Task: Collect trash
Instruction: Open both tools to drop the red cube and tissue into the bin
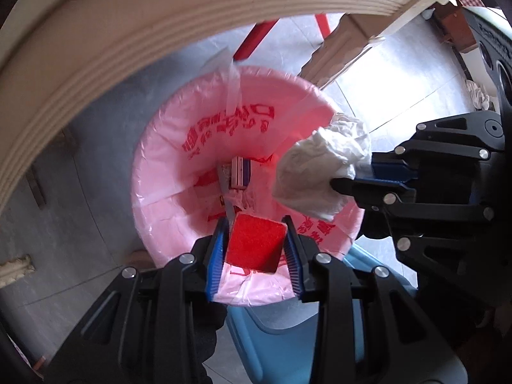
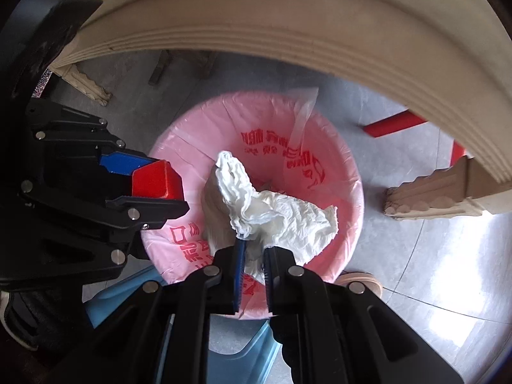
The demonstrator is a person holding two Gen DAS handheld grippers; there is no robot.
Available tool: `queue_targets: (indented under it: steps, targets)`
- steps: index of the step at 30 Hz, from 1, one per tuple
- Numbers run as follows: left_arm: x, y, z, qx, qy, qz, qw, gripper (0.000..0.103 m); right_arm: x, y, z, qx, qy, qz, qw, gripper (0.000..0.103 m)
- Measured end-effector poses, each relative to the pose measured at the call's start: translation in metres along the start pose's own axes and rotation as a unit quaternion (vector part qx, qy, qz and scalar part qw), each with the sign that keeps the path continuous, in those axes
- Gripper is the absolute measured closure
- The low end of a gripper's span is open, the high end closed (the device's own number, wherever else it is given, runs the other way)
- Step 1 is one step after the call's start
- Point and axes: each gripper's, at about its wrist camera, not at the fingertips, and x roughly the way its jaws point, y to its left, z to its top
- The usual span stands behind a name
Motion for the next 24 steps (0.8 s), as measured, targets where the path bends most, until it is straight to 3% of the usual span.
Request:
queue_targets:
  steps: [4, 10, 12, 14, 16, 24]
  targets:
    - [0.018, 0.009, 0.003, -0.019, 0.015, -0.025, 0.9994, 0.069, 0.015, -0.005, 0.002, -0.001, 0.017, 0.004, 1.000, 0.092]
    - [0.022, 0.012, 0.003, -0.019, 0.013, -0.016, 0.9996, 0.069, 0.024, -0.005, 0.004, -0.001, 0.026, 0.011, 1.000, 0.090]
    - [0.018, 0.015, 0.002, -0.025, 0.010, -0.010, 0.9996, 0.069, 0.026, -0.006, 0.005, -0.001, 0.026, 0.012, 1.000, 0.085]
    - [0.017, 0.020, 0.000, -0.032, 0.010, -0.012, 0.9994, 0.069, 0.026, -0.009, 0.006, 0.004, 0.024, 0.015, 1.000, 0.060]
    - [0.018, 0.021, 0.001, -0.035, 0.014, -0.004, 0.9993, 0.069, 0.024, -0.009, 0.007, 0.006, 0.016, 0.014, 1.000, 0.047]
    - [0.019, 0.021, 0.003, -0.032, 0.018, 0.001, 0.9993, 0.065, 0.026, -0.012, 0.009, 0.012, 0.013, 0.020, 1.000, 0.045]
